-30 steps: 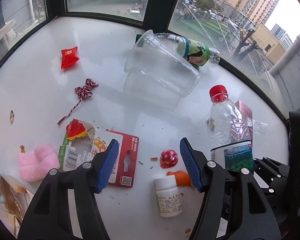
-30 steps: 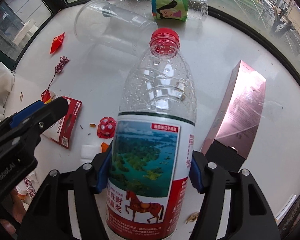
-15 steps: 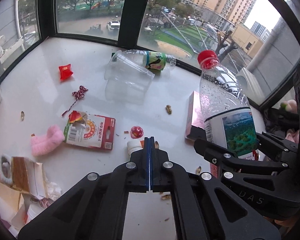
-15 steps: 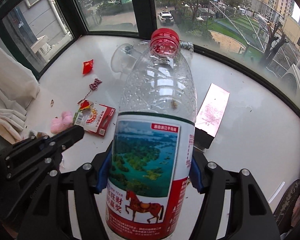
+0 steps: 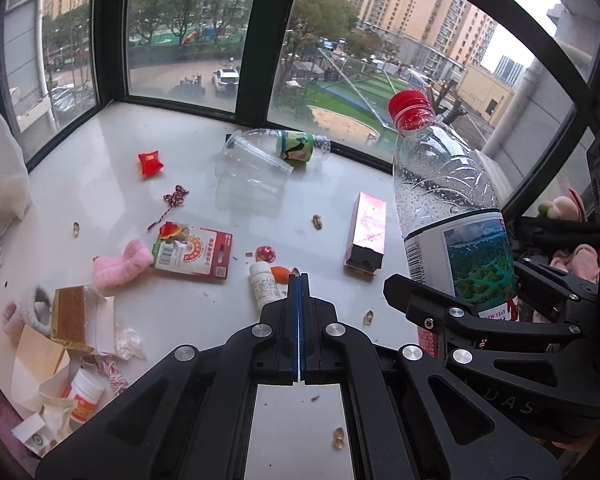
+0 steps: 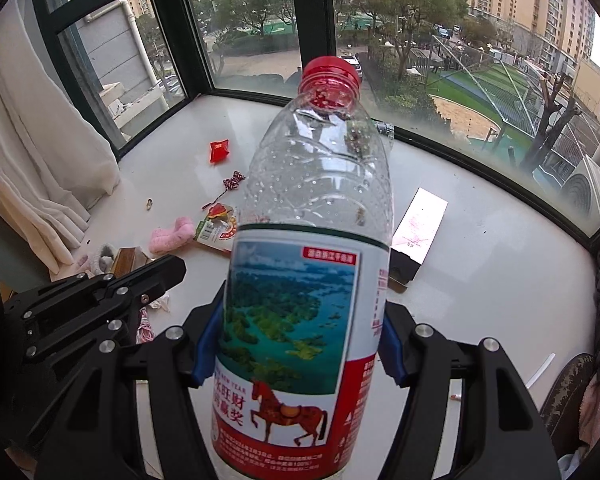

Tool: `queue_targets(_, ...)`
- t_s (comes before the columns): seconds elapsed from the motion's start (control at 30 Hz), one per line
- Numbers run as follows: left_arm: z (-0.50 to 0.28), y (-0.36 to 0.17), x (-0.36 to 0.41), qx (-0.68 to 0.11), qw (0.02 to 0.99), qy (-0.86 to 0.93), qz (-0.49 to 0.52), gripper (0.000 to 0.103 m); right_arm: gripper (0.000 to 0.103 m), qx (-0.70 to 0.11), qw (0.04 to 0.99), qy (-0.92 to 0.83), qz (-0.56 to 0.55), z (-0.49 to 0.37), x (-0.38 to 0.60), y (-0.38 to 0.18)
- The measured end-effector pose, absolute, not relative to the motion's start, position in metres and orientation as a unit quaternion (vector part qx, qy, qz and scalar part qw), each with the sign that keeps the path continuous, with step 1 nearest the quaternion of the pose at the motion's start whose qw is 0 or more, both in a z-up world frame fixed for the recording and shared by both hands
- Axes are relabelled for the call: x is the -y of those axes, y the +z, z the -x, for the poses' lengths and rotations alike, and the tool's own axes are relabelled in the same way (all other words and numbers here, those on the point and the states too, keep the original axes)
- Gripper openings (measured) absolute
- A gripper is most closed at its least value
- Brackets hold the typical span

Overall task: Collect trash
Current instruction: 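Lift the water bottle with the right gripper and carry it to the bin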

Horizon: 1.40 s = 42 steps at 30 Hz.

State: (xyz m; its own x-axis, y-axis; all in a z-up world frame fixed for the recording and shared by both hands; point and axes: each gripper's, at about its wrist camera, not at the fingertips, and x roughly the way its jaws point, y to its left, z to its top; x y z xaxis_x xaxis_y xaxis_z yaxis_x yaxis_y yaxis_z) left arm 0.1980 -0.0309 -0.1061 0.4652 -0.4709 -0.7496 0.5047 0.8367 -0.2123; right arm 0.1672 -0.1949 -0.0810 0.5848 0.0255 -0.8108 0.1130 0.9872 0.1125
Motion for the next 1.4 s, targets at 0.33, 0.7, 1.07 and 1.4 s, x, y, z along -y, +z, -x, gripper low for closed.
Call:
queue_targets(0.33, -0.164, -0.102, 0.025, -0.429, 0.861, -0.274, -0.014, 0.000, 0.061, -0.452, 0.889, -0.010, -0.066, -0.137, 0.191, -0.075)
queue_targets(0.7, -0.112, -0.103, 0.042, -0.435, 0.858, -0.273, -0.018, 0.000, 0.061, -0.462, 0.884, 0.009, -0.072, -0.099, 0.207, -0.079)
queue_targets(1.07, -0.056, -0.103, 0.049, -0.441, 0.867, -0.232, -0.030, 0.000, 0.061, -0.464, 0.880, 0.050, -0.090, -0.053, 0.221, -0.088)
queue_targets(1.4, -0.013, -0.101, 0.031, -0.442, 0.880, -0.175, -0.028, 0.000, 0.061, -0.460, 0.878, 0.111, -0.075, -0.024, 0.209, -0.093)
